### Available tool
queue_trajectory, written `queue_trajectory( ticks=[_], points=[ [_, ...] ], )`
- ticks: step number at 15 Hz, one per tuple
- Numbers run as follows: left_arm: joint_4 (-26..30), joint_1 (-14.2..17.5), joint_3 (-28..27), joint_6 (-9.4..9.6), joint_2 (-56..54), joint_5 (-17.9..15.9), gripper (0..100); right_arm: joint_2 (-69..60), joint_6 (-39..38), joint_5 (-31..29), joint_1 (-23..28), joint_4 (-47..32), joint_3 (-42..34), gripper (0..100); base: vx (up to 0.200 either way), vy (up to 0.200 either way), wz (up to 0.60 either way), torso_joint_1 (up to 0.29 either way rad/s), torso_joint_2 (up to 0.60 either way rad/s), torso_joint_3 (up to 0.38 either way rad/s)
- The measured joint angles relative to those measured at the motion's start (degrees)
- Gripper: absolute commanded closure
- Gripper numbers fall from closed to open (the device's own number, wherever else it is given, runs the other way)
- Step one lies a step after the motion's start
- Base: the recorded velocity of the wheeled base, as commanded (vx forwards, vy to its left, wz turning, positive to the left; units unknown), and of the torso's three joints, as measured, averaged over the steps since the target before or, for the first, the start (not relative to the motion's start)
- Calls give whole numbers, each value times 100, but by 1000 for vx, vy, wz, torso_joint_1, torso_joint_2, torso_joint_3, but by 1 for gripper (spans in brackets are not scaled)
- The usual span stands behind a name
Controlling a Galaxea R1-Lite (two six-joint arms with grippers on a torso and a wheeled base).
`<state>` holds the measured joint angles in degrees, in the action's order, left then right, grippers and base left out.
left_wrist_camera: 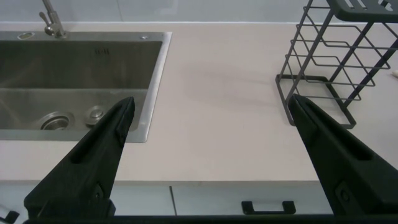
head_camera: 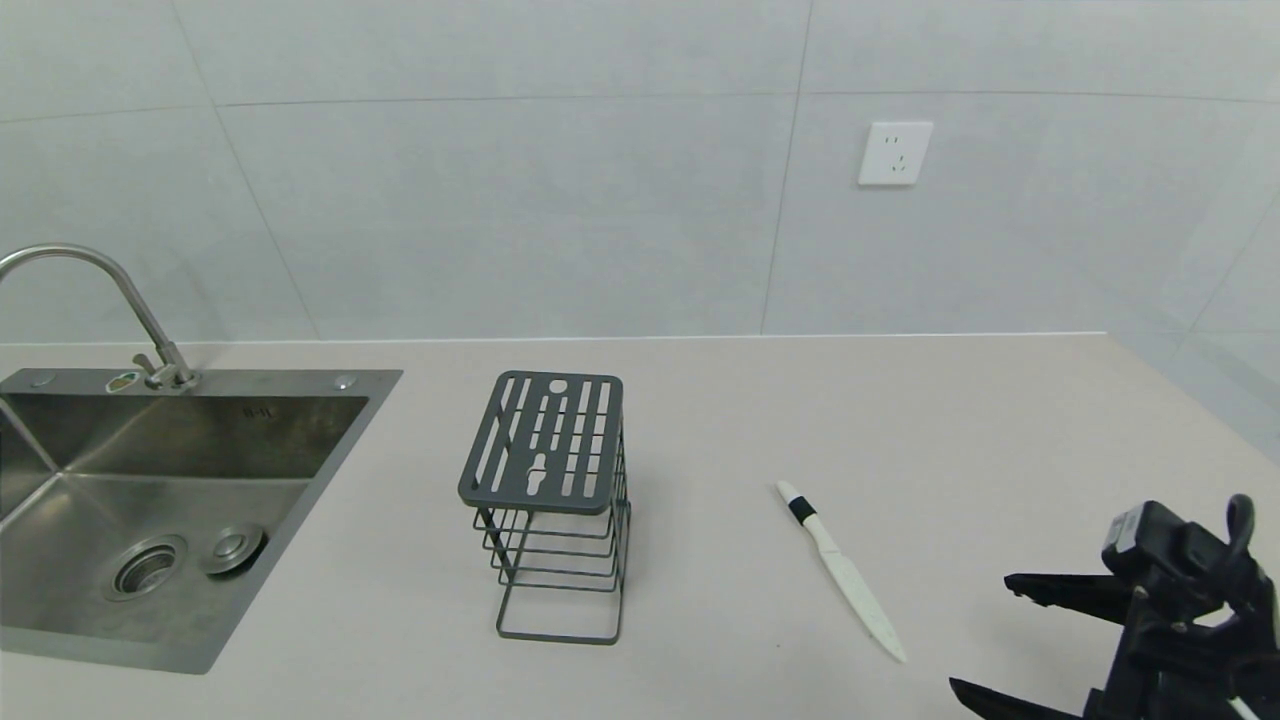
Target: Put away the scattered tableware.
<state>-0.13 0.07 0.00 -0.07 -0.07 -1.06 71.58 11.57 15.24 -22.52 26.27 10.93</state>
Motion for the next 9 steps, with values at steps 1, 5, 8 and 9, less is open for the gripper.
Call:
queue_trajectory(
  ticks=[1, 5, 8, 9],
  points=[
    [-2, 0, 0, 0, 0, 2, 0, 72, 52, -35, -27, 9, 13, 0, 0, 0, 0, 0, 0, 0],
    [-2, 0, 0, 0, 0, 2, 0, 399, 80, -134, -63, 173, 78, 0, 0, 0, 0, 0, 0, 0],
    [-2, 0, 0, -9, 0, 2, 0, 766, 80, -165, -69, 457, 201, 0, 0, 0, 0, 0, 0, 0],
    [-2, 0, 0, -6, 0, 2, 0, 853, 80, -178, -74, 473, 232, 0, 0, 0, 0, 0, 0, 0]
  ],
)
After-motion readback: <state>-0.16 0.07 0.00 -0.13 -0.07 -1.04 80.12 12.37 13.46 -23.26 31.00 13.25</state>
